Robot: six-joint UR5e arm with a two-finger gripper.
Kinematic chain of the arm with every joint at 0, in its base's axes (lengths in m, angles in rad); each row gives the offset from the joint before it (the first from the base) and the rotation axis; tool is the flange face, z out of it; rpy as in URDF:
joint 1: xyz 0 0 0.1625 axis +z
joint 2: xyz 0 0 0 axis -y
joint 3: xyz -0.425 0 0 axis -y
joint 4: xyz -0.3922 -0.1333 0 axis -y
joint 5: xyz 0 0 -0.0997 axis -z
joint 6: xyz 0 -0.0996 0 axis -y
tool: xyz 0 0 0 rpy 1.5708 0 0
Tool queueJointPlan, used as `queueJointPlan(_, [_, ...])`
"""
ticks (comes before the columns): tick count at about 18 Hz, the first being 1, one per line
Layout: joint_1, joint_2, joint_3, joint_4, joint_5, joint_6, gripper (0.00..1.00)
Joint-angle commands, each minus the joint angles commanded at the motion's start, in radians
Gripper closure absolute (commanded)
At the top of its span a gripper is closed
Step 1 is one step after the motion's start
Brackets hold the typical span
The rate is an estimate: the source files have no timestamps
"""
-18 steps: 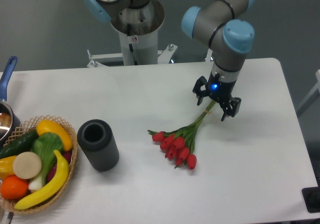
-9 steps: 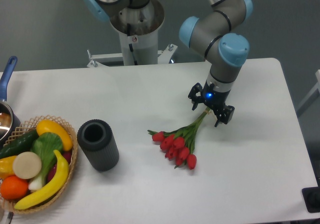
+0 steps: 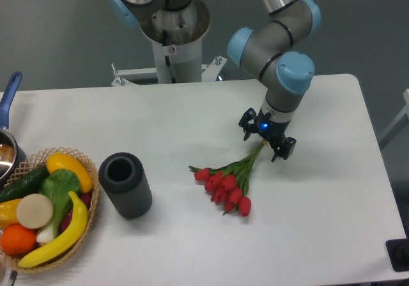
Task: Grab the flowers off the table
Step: 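Lower the gripper around the stems and close it on them, then lift the gripped tulip bouquet up off the table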
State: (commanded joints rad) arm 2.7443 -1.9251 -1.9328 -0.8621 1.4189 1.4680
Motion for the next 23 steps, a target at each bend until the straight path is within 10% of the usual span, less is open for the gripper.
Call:
queueJointPlan(8, [-0.011, -0.014, -0.008, 0.002, 0.0, 0.003, 0.09])
queueJointPlan(17, [-0.009, -0.014, 0.005, 0.0, 0.0, 0.0, 0.59])
queueJointPlan(23, [-0.011, -0.014, 0.009, -0.002, 0.002, 0.0, 0.72])
